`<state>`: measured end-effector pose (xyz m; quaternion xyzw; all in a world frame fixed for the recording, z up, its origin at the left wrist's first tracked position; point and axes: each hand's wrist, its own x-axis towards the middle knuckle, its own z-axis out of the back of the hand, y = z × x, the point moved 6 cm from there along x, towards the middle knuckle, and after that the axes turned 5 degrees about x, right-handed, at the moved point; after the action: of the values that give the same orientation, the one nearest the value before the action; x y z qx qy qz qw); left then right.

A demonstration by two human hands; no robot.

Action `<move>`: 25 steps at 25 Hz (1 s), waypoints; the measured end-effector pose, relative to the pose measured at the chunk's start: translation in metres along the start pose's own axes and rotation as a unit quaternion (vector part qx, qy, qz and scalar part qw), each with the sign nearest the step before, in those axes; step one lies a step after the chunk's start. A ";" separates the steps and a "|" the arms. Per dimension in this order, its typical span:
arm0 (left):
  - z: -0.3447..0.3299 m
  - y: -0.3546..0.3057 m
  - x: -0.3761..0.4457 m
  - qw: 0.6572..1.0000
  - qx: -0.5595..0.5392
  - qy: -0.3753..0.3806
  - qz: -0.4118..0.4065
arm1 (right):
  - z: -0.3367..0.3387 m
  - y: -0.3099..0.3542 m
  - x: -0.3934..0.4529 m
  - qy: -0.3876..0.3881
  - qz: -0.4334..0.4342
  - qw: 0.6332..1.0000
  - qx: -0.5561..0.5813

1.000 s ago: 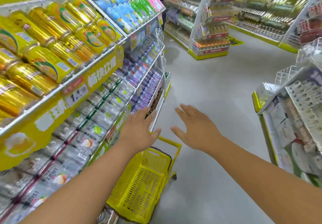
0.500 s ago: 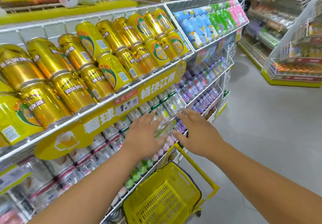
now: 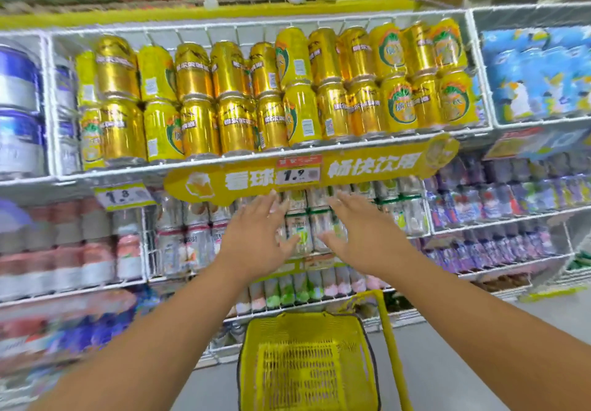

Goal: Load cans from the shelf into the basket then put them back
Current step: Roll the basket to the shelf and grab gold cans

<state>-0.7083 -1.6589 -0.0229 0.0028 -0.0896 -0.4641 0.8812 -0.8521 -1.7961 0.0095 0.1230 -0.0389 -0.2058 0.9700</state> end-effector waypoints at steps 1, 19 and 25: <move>0.002 0.006 -0.009 1.000 0.001 0.002 0.017 | 0.000 0.005 0.002 0.010 0.012 1.000 -0.001; 0.042 0.118 -0.109 0.993 0.009 -0.021 0.117 | -0.006 0.119 0.005 0.010 0.059 0.998 -0.002; 0.058 0.133 -0.109 0.992 -0.015 -0.043 0.121 | -0.004 0.139 -0.002 -0.010 0.054 0.998 0.002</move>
<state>-0.6694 -1.4898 0.0285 -0.0410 -0.1203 -0.3549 0.9262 -0.7989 -1.6715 0.0415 0.1204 -0.0553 -0.1540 0.9791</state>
